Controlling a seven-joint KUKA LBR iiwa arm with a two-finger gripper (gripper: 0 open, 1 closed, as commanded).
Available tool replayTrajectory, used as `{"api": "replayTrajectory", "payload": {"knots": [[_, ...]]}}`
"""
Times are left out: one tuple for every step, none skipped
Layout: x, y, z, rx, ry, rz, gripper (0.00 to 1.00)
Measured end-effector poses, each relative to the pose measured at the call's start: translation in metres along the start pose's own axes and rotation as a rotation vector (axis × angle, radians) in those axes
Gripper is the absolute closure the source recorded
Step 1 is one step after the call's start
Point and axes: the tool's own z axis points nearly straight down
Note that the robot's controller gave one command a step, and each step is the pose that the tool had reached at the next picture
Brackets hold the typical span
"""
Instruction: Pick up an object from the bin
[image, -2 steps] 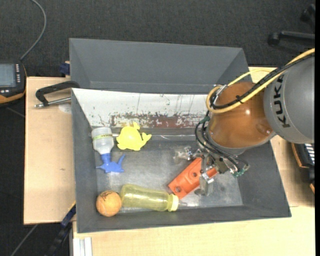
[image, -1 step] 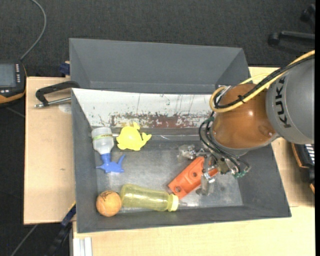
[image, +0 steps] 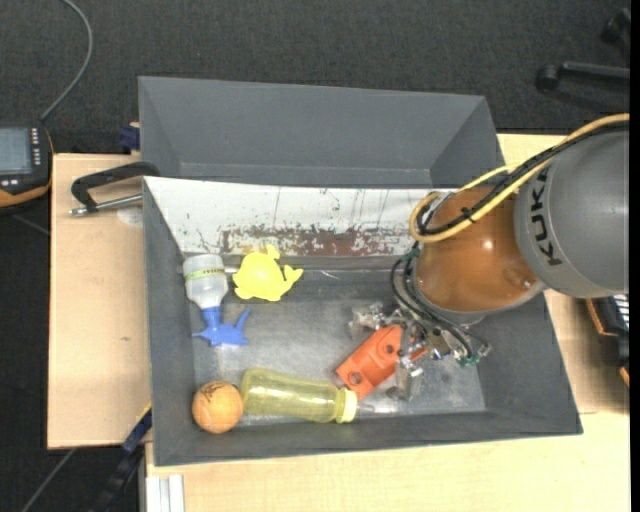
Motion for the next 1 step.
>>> {"api": "replayTrajectory", "payload": {"knots": [[0.0254,-0.0145,0.0080,0.000,-0.004,-0.001,1.00]]}}
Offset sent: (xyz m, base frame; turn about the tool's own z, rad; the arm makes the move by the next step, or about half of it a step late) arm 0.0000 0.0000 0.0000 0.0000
